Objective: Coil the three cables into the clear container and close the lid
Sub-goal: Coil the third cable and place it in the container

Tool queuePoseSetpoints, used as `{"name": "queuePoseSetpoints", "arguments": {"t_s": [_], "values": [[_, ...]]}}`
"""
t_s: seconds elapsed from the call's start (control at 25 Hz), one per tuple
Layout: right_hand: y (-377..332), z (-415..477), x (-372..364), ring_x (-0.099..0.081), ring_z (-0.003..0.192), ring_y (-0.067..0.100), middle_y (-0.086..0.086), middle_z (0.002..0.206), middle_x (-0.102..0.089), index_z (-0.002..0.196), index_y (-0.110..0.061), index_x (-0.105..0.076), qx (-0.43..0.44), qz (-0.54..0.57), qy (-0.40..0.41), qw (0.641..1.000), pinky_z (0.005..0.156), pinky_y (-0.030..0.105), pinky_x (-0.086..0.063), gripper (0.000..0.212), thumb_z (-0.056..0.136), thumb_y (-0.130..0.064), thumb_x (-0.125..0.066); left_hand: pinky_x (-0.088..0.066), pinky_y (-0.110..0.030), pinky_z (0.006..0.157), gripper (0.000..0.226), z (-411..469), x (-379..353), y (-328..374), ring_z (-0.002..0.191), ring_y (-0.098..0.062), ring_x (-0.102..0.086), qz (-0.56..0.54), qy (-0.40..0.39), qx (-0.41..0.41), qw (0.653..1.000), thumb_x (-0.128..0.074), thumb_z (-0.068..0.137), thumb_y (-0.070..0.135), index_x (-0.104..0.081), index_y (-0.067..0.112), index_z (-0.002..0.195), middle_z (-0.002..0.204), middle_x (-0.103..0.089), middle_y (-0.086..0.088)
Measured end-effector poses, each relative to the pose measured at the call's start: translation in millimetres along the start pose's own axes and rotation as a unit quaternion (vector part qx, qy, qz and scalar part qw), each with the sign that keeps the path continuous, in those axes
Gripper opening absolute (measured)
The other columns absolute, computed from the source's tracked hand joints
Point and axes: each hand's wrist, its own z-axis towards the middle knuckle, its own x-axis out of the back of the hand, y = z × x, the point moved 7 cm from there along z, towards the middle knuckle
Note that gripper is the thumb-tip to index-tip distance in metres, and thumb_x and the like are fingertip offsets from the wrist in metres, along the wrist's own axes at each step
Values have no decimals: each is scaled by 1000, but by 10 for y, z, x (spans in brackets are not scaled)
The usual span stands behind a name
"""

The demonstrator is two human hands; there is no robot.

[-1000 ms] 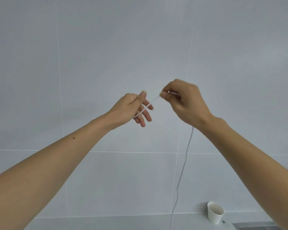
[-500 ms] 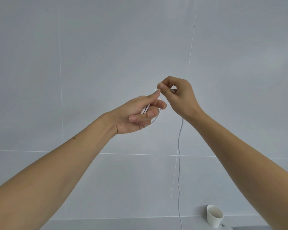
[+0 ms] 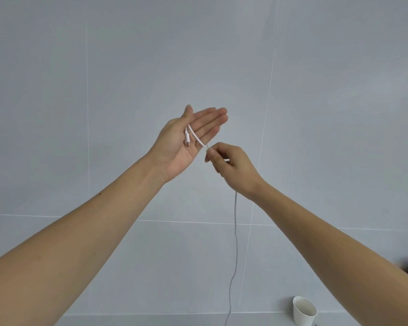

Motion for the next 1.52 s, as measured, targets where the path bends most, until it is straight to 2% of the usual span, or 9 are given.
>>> {"name": "queuePoseSetpoints", "arguments": {"t_s": [0.12, 0.28, 0.48, 0.56, 0.68, 0.92, 1.16, 1.4, 1.52], "values": [[14, -90, -67, -43, 51, 4, -17, 58, -52, 82, -17, -63, -17, -1, -27, 999, 55, 13, -35, 28, 103, -28, -49, -48, -34, 103, 50, 73, 228, 86, 116, -23, -65, 79, 61, -42, 994, -27, 107, 33, -47, -7, 130, 126, -65, -17], [-51, -132, -58, -51, 60, 20, 3, 76, -65, 84, -16, -64, -31, 4, -32, 999, 55, 23, -41, 25, 101, -32, -54, -46, -30, 105, 50, 116, 371, 100, 119, -16, -62, 249, 117, -78, 958, -29, 106, 35, -43, -4, 135, 132, -61, -12], [-187, -174, 97, -38, 51, 4, -4, 66, -50, 81, -12, -62, -22, 35, -31, 999, 50, 11, -31, 24, 99, -27, -58, -40, -28, 107, 45, 56, 477, 66, 121, -7, -57, 552, 105, -123, 818, -27, 105, 41, -47, 9, 129, 132, -59, -2], [-268, -155, 176, -38, 49, 4, -4, 67, -49, 83, -10, -62, -9, 46, -20, 999, 50, 11, -31, 22, 99, -24, -59, -43, -31, 104, 44, 35, 566, -5, 113, -6, -60, 595, 99, -97, 792, -26, 104, 42, -51, 9, 120, 122, -65, 1], [-374, -103, 286, -39, 44, 2, -13, 65, -52, 85, -8, -62, 4, 52, 7, 999, 48, 8, -30, 21, 100, -22, -57, -53, -40, 90, 53, 2, 566, -77, 83, -13, -73, 589, 90, -60, 801, -25, 103, 49, -56, 8, 112, 92, -74, -1], [-456, 7, 466, -46, 46, -2, -24, 47, -49, 79, -14, -58, 16, 63, 67, 996, 50, 7, -30, 24, 102, -23, -54, -48, -30, 68, 76, -102, 234, -240, 47, -19, -62, 540, 32, 26, 841, -9, 99, 59, -67, 9, 95, 65, -72, -8], [-375, 97, 630, -48, 47, -2, -24, 48, -49, 77, -15, -57, 19, 97, 115, 988, 52, 7, -32, 25, 102, -19, -54, -43, -15, 53, 68, -179, -140, -358, 34, -15, -39, 474, -67, 64, 875, -18, 102, 52, -62, 6, 77, 49, -59, -3], [-214, 139, 571, -31, 49, 17, -11, 53, -45, 68, -20, -56, 15, 161, 83, 983, 47, 23, -26, 36, 104, -20, -50, -31, -21, 40, 48, -210, -452, -293, 29, -12, -33, 358, -112, 69, 925, -31, 105, 34, -51, 7, 72, 41, -48, -1], [-111, 125, 468, -33, 53, 23, -3, 52, -48, 77, -1, -59, 8, 141, 49, 989, 45, 22, -26, 32, 102, -14, -45, -38, -19, 41, 43, -194, -508, -185, 31, -11, -43, 286, -93, 41, 953, -31, 105, 31, -52, 9, 74, 46, -52, -2]]}}
